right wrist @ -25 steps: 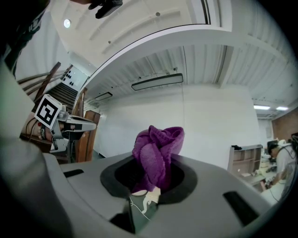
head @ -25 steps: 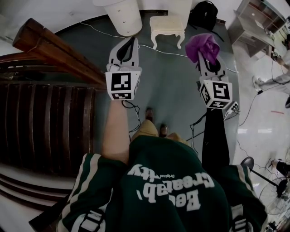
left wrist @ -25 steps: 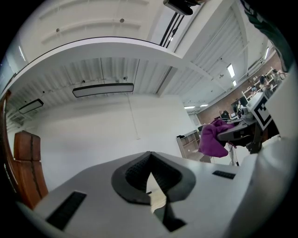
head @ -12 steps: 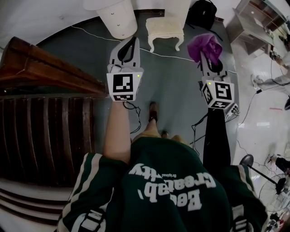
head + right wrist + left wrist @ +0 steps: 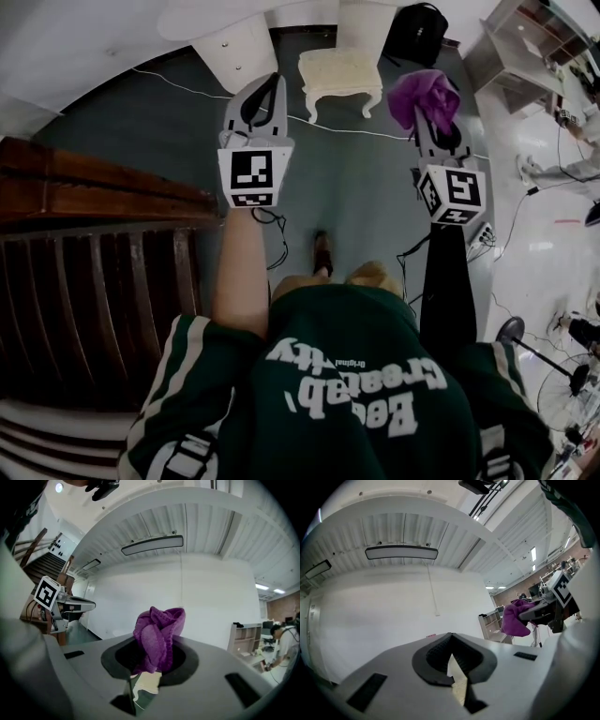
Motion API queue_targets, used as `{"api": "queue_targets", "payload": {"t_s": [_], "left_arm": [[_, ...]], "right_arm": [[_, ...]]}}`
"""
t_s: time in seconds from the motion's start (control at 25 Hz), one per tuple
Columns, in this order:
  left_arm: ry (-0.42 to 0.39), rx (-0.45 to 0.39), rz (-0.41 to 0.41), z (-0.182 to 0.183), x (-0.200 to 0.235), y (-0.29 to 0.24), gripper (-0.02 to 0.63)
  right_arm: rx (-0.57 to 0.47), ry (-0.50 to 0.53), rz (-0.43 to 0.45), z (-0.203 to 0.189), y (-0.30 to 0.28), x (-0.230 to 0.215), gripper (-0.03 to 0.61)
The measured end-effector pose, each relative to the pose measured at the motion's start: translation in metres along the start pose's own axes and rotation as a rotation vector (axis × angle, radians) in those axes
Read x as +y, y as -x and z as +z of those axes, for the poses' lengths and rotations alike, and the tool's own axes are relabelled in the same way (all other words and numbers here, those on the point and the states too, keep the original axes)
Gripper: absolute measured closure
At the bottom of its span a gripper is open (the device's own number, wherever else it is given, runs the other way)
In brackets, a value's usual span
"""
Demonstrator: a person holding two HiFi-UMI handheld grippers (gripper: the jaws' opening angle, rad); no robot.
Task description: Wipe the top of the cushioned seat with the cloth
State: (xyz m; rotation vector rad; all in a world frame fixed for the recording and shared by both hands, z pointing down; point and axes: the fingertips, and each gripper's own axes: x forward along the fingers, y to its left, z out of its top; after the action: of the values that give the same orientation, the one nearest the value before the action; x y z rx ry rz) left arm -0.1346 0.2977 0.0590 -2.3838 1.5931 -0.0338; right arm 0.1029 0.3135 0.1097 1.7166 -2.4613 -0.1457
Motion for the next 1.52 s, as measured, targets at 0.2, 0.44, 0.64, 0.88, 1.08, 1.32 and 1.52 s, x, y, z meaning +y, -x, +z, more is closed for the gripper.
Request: {"api": "queue_targets", "payload": {"t_s": [0.2, 0.44, 0.64, 0.88, 1.08, 1.32, 1.52], "left_arm": [[0.019, -0.002, -0.011, -0.010, 0.016, -0.026, 0.600], [0.021, 0.008, -0.016, -0.022, 0.030, -0.058, 0.600], [0.010, 0.009, -0.010, -0.038, 0.041, -0.097, 0.600], [0.001, 0.010, 0.020, -0.068, 0.061, -0.171, 0.600], [-0.008, 0.036, 0.042, -0.084, 0.072, -0.246, 0.600], [-0.027, 0.059, 0.058, -0.103, 0.091, -0.332, 0.600], [-0.025, 0.088, 0.095, -0.119, 0.105, -0.385, 0.600]], "right_arm": [[0.013, 0.000, 0.001, -0.002, -0.029, -0.003, 0.483], [-0.001, -0.007, 0.002, 0.000, -0.064, -0.017, 0.482], [-0.012, -0.021, 0.015, -0.013, -0.104, -0.035, 0.482], [-0.023, -0.028, 0.054, -0.034, -0.188, -0.061, 0.483], [-0.009, -0.045, 0.111, -0.040, -0.266, -0.097, 0.483], [0.009, -0.064, 0.179, -0.049, -0.362, -0.129, 0.483], [0.035, -0.087, 0.249, -0.064, -0.427, -0.143, 0.482]]}}
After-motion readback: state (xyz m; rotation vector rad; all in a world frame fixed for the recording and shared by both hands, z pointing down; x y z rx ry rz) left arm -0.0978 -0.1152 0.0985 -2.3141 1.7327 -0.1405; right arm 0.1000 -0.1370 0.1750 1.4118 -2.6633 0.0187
